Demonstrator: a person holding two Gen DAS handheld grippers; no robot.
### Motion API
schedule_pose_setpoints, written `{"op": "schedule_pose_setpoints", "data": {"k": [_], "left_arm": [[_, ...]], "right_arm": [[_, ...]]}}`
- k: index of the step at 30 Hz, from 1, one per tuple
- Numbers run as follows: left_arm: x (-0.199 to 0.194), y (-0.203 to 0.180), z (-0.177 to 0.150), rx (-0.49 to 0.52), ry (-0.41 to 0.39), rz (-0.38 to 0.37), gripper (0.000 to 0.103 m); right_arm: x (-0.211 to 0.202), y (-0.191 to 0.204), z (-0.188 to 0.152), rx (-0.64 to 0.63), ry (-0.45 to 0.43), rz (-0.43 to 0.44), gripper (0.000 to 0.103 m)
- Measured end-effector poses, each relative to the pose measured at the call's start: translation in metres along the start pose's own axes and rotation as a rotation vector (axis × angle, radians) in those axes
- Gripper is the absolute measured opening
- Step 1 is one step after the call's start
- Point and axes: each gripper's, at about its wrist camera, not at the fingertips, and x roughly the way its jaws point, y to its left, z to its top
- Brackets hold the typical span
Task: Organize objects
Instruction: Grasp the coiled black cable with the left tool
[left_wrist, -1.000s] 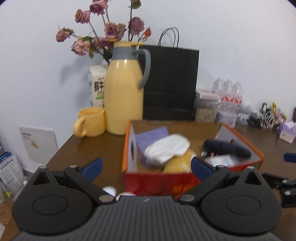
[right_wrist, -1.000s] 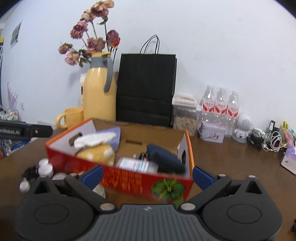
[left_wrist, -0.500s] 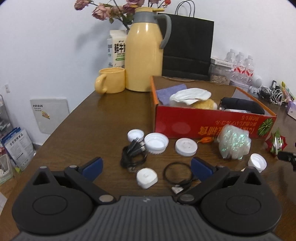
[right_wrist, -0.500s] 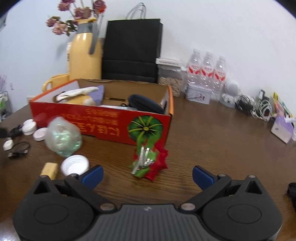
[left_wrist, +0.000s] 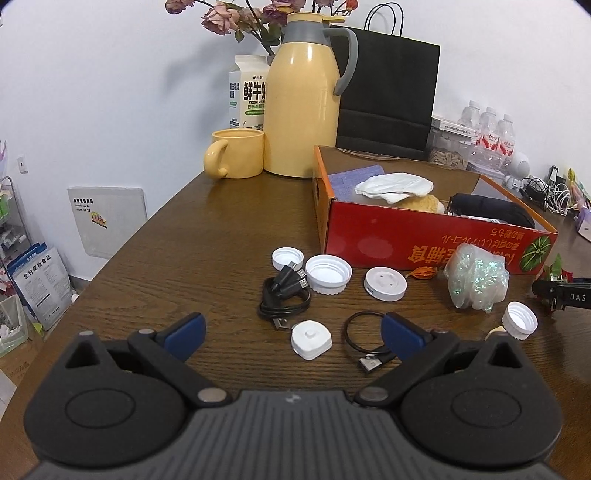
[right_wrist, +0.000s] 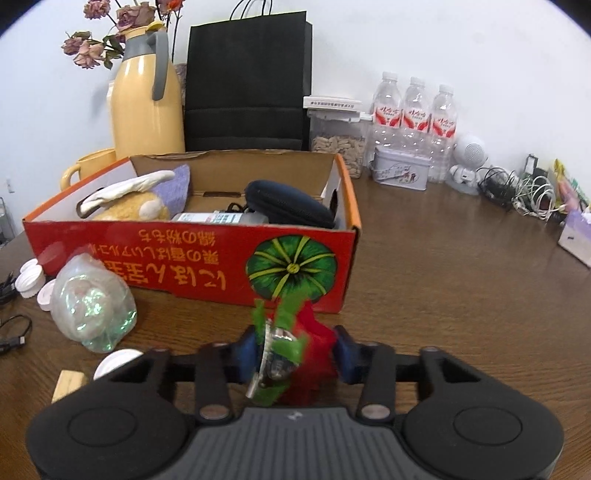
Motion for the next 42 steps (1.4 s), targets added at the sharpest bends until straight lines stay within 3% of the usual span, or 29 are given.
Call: {"op": "schedule_pose_setpoints", "data": {"k": [10,15,28,32,34,38,40,42], "left_arm": [[0.012,0.007,-0.003,-0.023,0.017,0.014,0.103],[0.024,0.012,0.004,-0.020,0.005,0.056,0.103],[0.062,0.012,0.019,0.031,0.038,0.086,0.103],[0.069,0.011,0.018,0.039,0.050,0.074,0.096],[0.071,0.011,0.018,0.039,0.054,0.063,0.077],[0.070,0.009,0.016,0.049,0.040,0.025,0.059],[0.068,0.008,0.015,0.050,0.032,0.001,0.039],[0.066,0.010,0.015,0.039,0.027,-0.015,0.039]], "right_arm": [[-0.030,0.004,-0.008,0.000,-0.139,0.015,0.035],[-0.050,0.016,-0.017,-0.026,-0.200,0.032,0.035],[-0.056,0.033,-0.027,-0.073,-0.210,0.029,0.035],[-0.056,0.032,-0.027,-0.074,-0.206,0.029,0.035],[-0.055,0.033,-0.027,-0.074,-0.205,0.029,0.035],[-0.054,0.032,-0.027,-0.068,-0.199,0.030,0.035],[-0.054,0.033,-0.027,-0.066,-0.198,0.029,0.035],[-0.053,0.033,-0.027,-0.066,-0.197,0.027,0.035]]}}
